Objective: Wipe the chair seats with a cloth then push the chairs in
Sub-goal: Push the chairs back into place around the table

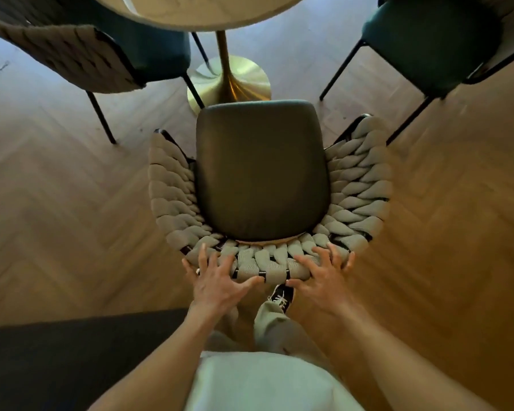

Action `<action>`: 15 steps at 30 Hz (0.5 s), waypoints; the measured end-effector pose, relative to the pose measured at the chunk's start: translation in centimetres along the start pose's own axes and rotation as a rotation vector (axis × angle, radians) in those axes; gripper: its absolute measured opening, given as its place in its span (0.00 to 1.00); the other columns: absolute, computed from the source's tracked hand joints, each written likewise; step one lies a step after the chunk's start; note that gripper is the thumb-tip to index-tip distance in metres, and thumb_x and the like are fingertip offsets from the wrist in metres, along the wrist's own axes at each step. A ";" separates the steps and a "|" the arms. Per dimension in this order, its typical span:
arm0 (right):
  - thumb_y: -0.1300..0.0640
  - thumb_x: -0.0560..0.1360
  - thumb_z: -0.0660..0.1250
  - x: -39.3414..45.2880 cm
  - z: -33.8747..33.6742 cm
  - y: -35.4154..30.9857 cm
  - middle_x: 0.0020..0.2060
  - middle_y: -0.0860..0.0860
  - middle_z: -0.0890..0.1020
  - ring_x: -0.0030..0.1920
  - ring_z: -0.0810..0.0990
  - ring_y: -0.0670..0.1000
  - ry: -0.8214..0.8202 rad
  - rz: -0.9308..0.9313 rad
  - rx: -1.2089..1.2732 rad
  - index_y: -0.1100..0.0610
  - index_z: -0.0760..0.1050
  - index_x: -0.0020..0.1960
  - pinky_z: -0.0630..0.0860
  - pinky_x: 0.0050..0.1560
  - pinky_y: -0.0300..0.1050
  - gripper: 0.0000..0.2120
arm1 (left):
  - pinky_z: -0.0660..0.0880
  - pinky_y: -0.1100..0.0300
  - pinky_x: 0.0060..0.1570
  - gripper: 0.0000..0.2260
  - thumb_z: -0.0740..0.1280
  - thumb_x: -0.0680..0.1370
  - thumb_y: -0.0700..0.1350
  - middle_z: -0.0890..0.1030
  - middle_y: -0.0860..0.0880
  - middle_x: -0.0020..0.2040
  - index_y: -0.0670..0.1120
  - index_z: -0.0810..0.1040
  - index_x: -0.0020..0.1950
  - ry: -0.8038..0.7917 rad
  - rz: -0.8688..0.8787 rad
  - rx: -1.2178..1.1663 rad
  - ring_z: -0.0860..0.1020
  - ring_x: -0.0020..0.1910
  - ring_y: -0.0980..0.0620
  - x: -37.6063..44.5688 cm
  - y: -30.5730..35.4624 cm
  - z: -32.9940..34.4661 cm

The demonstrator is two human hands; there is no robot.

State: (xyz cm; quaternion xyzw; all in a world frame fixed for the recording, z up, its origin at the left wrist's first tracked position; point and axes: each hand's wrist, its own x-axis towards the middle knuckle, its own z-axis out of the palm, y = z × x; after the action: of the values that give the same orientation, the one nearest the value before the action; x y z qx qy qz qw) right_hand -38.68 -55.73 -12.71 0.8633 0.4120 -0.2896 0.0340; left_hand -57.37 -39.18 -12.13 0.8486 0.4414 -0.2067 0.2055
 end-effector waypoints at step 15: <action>0.22 0.63 0.43 10.1 -5.8 -3.4 0.68 0.46 0.65 0.74 0.50 0.55 0.090 -0.062 -0.010 0.35 0.67 0.67 0.23 0.64 0.64 0.38 | 0.26 0.37 0.66 0.41 0.53 0.60 0.82 0.59 0.50 0.76 0.61 0.70 0.65 0.015 -0.048 -0.099 0.36 0.76 0.49 10.1 -1.9 -5.4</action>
State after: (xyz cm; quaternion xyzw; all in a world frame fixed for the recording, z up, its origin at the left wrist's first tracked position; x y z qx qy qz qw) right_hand -33.45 -44.75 -12.63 0.8620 0.4411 -0.2495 0.0106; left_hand -52.75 -28.59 -13.36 0.8283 0.4727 -0.1830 0.2388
